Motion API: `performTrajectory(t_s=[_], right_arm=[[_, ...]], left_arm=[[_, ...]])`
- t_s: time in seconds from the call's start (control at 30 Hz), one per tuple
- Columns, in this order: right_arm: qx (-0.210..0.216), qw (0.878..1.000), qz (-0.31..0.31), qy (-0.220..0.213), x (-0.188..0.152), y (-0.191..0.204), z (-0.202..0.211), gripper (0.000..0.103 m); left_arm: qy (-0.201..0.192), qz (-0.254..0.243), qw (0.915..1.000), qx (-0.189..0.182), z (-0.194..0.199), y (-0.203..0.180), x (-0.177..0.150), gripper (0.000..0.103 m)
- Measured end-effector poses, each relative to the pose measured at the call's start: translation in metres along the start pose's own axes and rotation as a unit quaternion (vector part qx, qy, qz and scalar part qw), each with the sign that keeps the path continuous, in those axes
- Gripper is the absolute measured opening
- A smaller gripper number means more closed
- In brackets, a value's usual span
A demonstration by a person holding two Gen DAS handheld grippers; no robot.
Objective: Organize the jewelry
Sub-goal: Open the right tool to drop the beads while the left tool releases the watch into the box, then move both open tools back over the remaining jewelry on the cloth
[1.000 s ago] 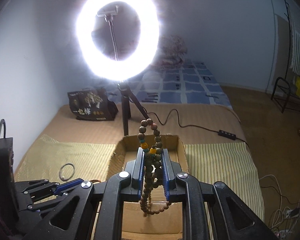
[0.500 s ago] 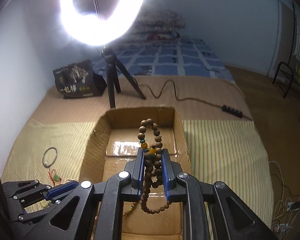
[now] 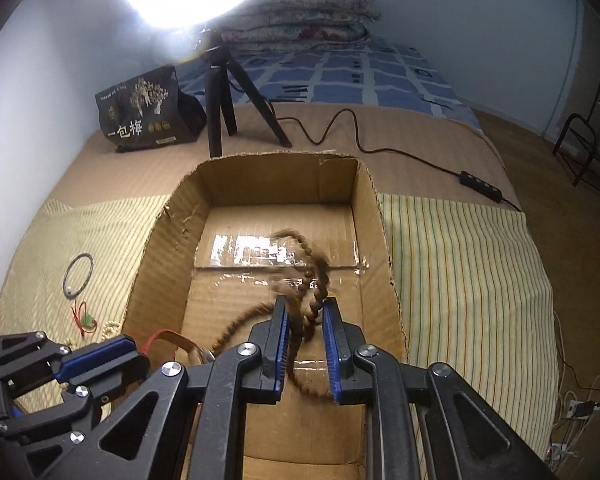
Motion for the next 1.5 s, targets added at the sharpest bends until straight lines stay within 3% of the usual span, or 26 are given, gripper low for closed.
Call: performTrajectory(t_s=[0.07,0.2,0.27,0.77,1.0,1.07,1.13,1.5], right_arm=[[-0.005,1.0,0.003,-0.002,-0.001,0.001,0.002,0.037],[-0.009,1.0,0.009,-0.008,0.0,0.001,0.005,0.055],[-0.014,1.0,0.01,-0.011,-0.001,0.0,0.007,0.064],[-0.014,0.999,0.001,-0.048,-0.004,0.001,0.041,0.072],[0.021,0.997,0.017,-0.068,-0.003,0.031,0.061,0.079],[0.032,0.997,0.03,-0.07,-0.004,0.045,0.065,0.08],[0.04,0.996,0.044,-0.071,-0.007,0.058,0.068,0.08],[0.109,0.988,0.102,-0.046,-0.024,0.126,0.06,0.08]], left_arm=[[0.002,-0.002,1.0,-0.002,0.0,0.0,0.0,0.008],[0.002,-0.001,1.0,0.001,0.002,0.003,-0.001,0.032],[0.003,0.001,1.0,0.0,0.004,0.003,-0.001,0.032],[-0.04,0.0,0.9991,0.011,0.053,0.034,-0.004,0.032],[-0.065,0.001,0.9972,0.035,0.081,0.071,-0.008,0.032],[-0.071,0.009,0.9967,0.037,0.087,0.083,-0.011,0.041],[-0.076,0.019,0.9962,0.038,0.093,0.095,-0.014,0.043],[-0.058,0.067,0.9947,0.052,0.109,0.159,-0.04,0.043]])
Point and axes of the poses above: each gripper's, at about its wrist camera, not at the fingertips, and z roughly against the way its jaws point, y to its left, x to its top, the point moved 3 cm from there along -z, roughly the way its jaws point, and after that the axes turned 1 degree about -x, right-handed, at the moved point
